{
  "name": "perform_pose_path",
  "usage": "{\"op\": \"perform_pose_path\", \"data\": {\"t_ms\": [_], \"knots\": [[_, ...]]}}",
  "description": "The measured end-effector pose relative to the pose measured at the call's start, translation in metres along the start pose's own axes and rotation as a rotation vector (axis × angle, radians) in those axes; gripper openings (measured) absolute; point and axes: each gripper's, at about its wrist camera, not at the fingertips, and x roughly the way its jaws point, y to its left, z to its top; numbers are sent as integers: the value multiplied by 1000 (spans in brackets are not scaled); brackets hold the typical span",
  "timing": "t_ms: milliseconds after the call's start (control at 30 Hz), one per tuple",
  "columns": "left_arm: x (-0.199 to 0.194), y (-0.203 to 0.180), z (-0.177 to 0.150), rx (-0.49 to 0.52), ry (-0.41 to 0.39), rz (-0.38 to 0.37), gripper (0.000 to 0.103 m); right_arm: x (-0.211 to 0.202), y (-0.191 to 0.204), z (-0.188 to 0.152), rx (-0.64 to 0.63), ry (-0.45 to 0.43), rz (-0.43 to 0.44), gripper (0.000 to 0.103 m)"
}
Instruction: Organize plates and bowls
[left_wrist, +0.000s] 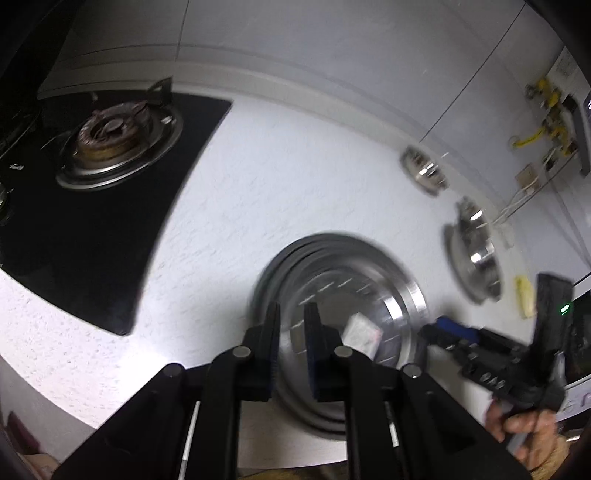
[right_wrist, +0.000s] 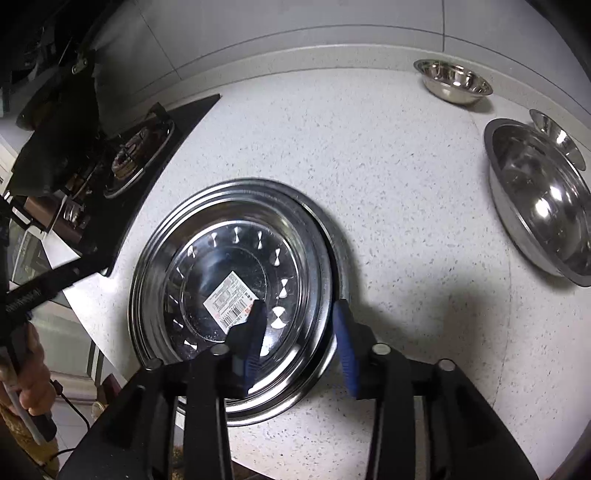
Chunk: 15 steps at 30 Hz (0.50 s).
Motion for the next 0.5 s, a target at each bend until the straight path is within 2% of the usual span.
{"op": "perform_pose_path", "data": {"t_ms": [100, 233, 333, 367, 433, 500], "knots": [[1, -26, 11, -11, 16, -111, 33, -20, -10, 1, 18, -56, 12, 36], [24, -80, 21, 13, 86, -218, 33, -61, -46, 3, 83, -159, -13, 45], [55, -124, 28, 21, 150, -248, 33, -90, -90, 6, 147, -219, -99, 51], [67, -139, 30, 11, 168, -259, 33, -98, -110, 7, 175, -230, -156, 53], [91, -166, 35, -13, 204, -275, 33, -105, -145, 12, 213, -230, -242, 54], [114, -191, 41, -25, 215, -263, 33, -105, -171, 17, 245, -221, -290, 54]]}}
